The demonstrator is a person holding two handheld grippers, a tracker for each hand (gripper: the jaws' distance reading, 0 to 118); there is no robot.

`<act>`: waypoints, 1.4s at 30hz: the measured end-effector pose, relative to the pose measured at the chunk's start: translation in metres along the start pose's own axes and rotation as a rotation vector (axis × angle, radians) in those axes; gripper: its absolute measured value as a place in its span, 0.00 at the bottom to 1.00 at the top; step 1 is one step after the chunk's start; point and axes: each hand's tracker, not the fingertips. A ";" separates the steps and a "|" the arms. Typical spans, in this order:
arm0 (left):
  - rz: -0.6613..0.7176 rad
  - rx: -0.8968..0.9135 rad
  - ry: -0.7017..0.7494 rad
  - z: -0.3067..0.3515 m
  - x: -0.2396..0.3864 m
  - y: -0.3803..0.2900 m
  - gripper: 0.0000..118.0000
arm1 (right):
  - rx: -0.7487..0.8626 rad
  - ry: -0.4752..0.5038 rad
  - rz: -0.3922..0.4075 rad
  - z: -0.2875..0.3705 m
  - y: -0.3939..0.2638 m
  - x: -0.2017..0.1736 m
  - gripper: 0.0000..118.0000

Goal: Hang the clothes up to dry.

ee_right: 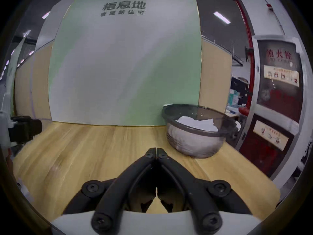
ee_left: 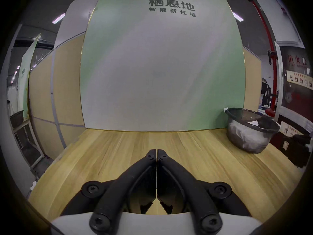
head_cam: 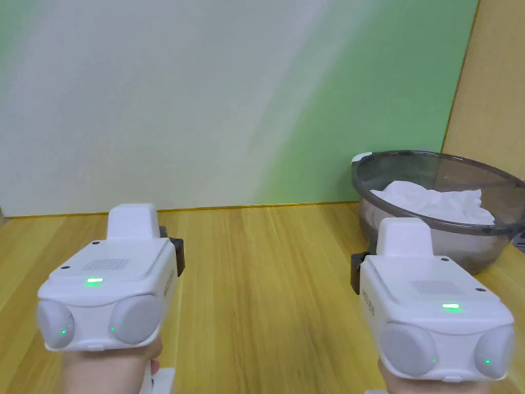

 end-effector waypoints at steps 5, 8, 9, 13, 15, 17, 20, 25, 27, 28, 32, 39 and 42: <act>-0.025 0.019 -0.034 0.000 0.012 0.004 0.00 | 0.045 -0.026 0.074 0.016 -0.003 0.006 0.00; -0.067 0.041 -0.140 -0.010 0.033 0.021 0.00 | 0.034 -0.040 0.059 0.031 -0.012 0.024 0.00; -0.094 0.039 -0.198 -0.013 0.043 0.028 0.00 | 0.020 -0.063 0.070 0.034 -0.017 0.030 0.00; -0.125 0.005 -0.658 -0.029 0.090 0.051 0.00 | -0.051 -0.069 -0.009 0.043 -0.034 0.062 0.00; -0.087 -0.090 -1.024 -0.037 0.110 0.050 0.00 | -0.069 -0.087 -0.029 0.050 -0.041 0.069 0.00; -0.049 -0.057 -1.020 -0.033 0.131 0.046 0.00 | -0.084 -0.087 -0.037 0.051 -0.049 0.076 0.00; -0.041 -0.043 -1.005 -0.032 0.142 0.046 0.00 | -0.127 -0.099 -0.046 0.052 -0.057 0.082 0.00; -0.110 -0.019 -0.961 -0.026 0.153 0.042 0.00 | -0.146 -0.094 -0.062 0.051 -0.059 0.086 0.00; -0.080 -0.037 -0.967 -0.026 0.154 0.042 0.00 | -0.149 -0.085 -0.060 0.047 -0.052 0.089 0.00; -0.062 -0.038 -0.978 -0.027 0.155 0.042 0.00 | -0.150 -0.057 -0.074 0.043 -0.042 0.093 0.00; -0.075 -0.032 -0.959 -0.030 0.165 0.047 0.00 | -0.118 -0.022 -0.091 0.015 0.039 0.117 0.20; -0.063 -0.030 -0.925 -0.058 0.183 0.050 0.00 | -0.300 -0.012 -0.065 -0.127 0.188 0.159 1.00; -0.079 -0.032 -0.887 -0.076 0.190 0.046 0.00 | -0.509 0.001 0.049 -0.227 0.208 0.156 0.99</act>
